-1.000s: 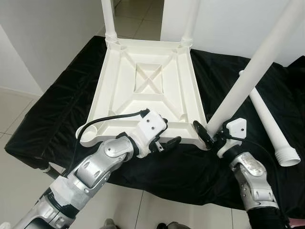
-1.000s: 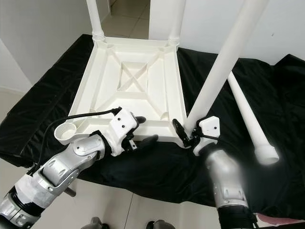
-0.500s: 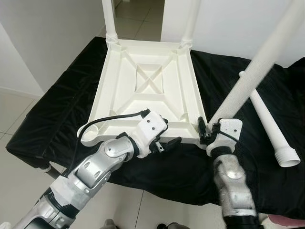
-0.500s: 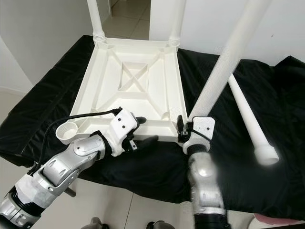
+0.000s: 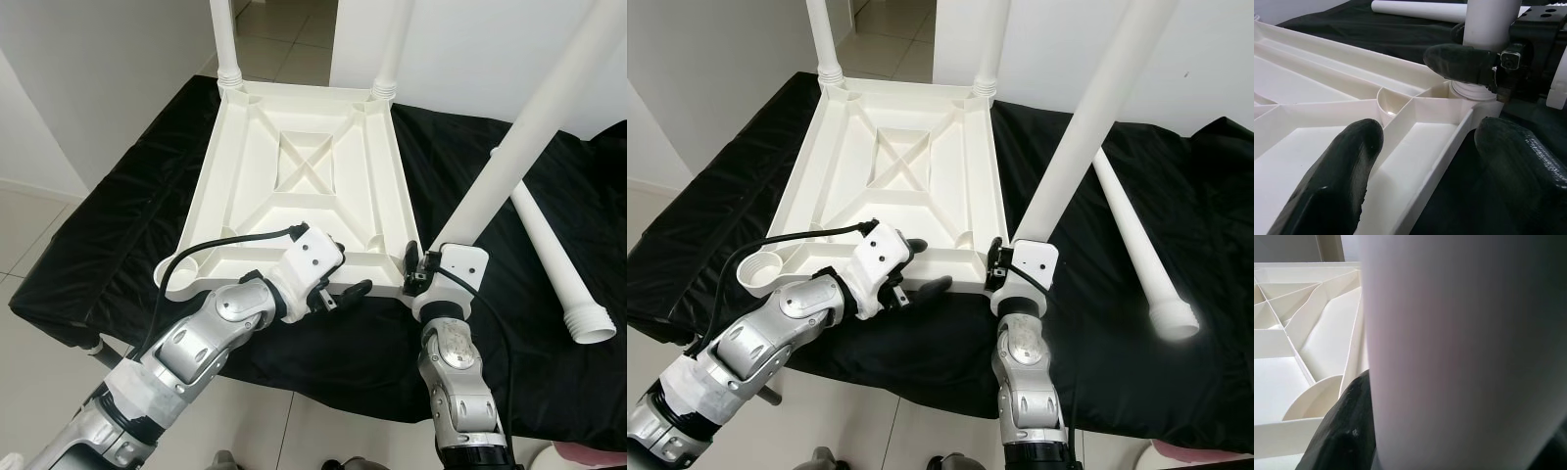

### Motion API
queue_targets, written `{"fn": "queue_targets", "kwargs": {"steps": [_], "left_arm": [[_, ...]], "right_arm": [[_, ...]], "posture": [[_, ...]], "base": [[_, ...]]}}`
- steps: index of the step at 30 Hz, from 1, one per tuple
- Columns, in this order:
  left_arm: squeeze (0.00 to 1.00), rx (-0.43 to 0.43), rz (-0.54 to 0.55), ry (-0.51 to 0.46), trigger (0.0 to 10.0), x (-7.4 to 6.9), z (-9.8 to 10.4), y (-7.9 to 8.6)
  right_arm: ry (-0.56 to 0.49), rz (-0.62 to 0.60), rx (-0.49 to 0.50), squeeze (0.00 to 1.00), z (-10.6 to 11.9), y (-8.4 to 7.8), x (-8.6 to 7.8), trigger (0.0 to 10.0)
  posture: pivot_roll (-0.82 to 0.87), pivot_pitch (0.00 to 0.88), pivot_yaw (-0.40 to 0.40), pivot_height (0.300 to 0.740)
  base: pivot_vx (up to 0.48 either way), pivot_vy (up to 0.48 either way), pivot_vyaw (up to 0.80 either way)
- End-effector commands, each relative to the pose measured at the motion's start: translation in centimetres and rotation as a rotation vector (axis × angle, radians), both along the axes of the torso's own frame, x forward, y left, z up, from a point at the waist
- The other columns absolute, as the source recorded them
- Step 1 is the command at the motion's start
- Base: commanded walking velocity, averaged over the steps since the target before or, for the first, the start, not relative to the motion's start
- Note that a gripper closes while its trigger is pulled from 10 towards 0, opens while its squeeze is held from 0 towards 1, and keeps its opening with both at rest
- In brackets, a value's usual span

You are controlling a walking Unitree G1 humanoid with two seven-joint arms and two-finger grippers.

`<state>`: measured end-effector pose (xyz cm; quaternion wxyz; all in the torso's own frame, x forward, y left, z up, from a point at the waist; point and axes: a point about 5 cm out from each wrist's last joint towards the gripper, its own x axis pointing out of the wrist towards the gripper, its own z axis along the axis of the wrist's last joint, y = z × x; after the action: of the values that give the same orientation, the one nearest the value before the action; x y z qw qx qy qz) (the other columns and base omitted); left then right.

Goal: Building children table

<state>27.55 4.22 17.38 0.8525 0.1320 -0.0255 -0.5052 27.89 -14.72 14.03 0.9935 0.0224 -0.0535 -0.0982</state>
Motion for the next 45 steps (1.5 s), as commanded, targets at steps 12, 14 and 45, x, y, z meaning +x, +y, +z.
{"fn": "queue_targets", "kwargs": {"steps": [12, 14, 45], "left_arm": [[0.00, 0.053, -0.245, 0.035, 10.0, -1.3, -0.3, -0.5], [0.00, 0.056, -0.250, 0.034, 10.0, -1.4, -0.4, -0.6], [0.00, 0.100, -0.288, -0.005, 10.0, -1.4, -0.6, -2.2]], "right_arm": [[0.015, 0.091, 0.014, 1.00, -1.0, -0.3, -0.6, 10.0], [-0.008, 0.114, 0.003, 1.00, -0.8, -0.4, -0.7, 10.0], [-0.122, 0.604, -0.192, 0.00, 0.8, -4.7, 1.5, 10.0]], "posture": [[-0.02, 0.072, -0.031, 0.740], [-0.02, 0.071, -0.033, 0.740], [-0.01, 0.080, -0.009, 0.740]], "base": [[0.000, 0.000, 0.00], [0.000, 0.000, 0.00], [0.000, 0.000, 0.00]]}}
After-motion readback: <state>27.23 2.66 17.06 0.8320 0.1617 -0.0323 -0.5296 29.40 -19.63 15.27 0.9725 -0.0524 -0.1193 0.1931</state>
